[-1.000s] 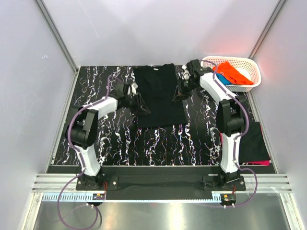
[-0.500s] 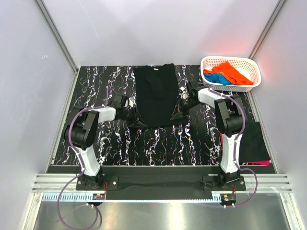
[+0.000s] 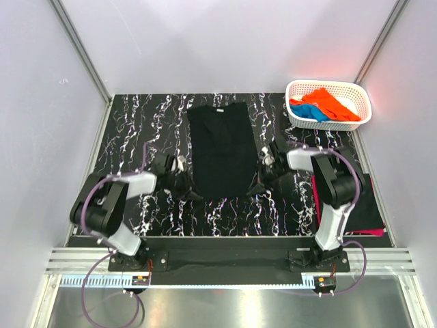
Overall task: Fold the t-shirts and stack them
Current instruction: Fold the tshirt
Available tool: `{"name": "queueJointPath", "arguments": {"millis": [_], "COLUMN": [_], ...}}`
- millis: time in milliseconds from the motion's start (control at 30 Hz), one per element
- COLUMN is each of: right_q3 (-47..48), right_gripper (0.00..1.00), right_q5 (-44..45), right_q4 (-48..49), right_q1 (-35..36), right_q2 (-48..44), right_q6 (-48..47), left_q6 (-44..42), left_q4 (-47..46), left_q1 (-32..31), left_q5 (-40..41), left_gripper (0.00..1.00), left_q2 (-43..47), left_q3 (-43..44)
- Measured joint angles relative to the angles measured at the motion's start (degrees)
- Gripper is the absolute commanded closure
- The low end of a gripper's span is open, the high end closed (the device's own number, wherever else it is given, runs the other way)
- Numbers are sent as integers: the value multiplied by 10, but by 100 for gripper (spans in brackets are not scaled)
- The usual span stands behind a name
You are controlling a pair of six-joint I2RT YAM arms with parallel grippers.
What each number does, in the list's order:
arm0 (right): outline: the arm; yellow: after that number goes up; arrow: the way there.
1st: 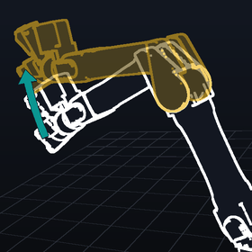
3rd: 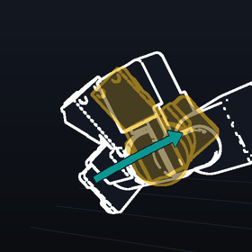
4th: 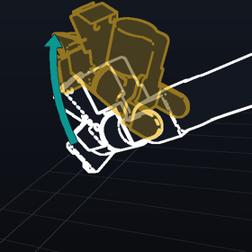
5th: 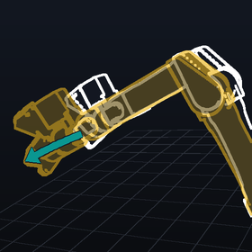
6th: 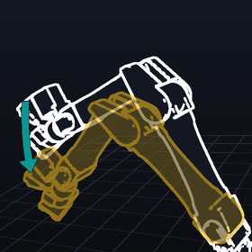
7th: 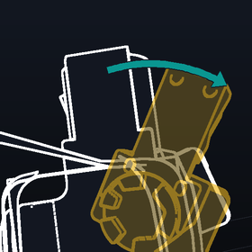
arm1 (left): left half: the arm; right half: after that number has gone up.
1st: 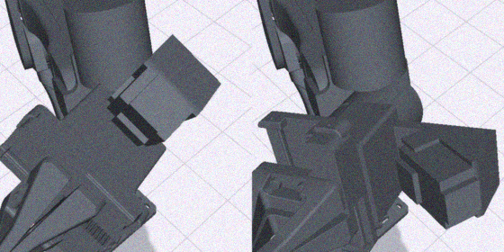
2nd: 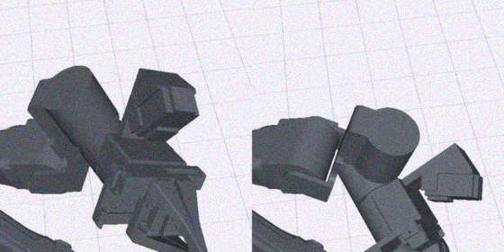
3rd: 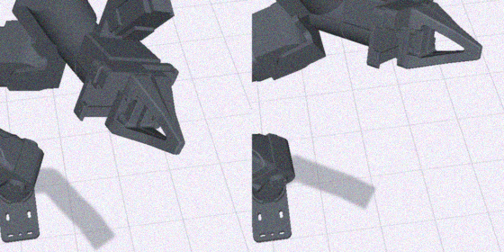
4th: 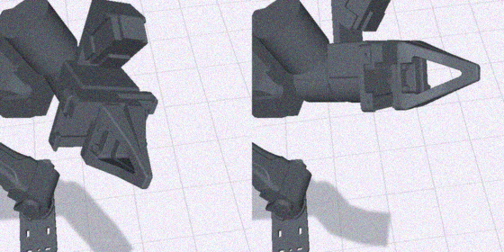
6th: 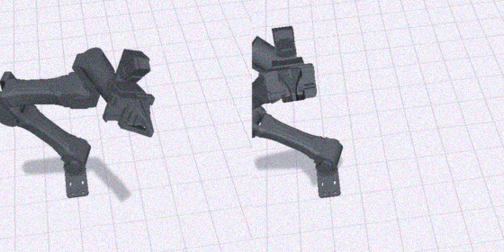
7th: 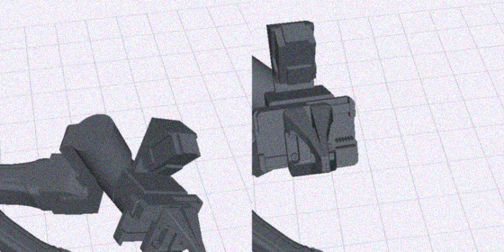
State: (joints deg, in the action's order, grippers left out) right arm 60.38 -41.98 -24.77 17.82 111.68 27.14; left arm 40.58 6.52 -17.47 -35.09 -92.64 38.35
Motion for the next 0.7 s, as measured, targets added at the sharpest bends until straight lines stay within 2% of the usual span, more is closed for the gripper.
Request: {"name": "queueJointPath", "arguments": {"millis": [100,133,200,267,333,500,567,700], "right_q3": [-75,-92,-123,-132,-120,-17,48,163], "right_gripper": [87,79,72,67,67,68,74,79], "right_q5": [11,15,22,27,32,26,21,16], "right_q4": [10,8,6,-1,0,-4,0,8], "right_q1": [10,11,13,14,12,-12,-30,-61], "right_q2": [-66,-85,-132,-175,-194,-119,-63,30], "right_q6": [19,25,36,44,44,42,42,42], "left_q6": [7,9,15,17,18,17,17,33], "left_q4": [27,40,66,76,81,50,21,-42], "left_q1": [-13,-18,-23,-23,-23,-16,-9,17], "left_q5": [13,15,20,25,30,25,23,10], "left_gripper": [72,68,65,62,62,66,68,70], "left_q2": [66,89,130,165,184,109,54,-48], "left_q3": [-45,-56,-63,-59,-43,56,97,149]}}
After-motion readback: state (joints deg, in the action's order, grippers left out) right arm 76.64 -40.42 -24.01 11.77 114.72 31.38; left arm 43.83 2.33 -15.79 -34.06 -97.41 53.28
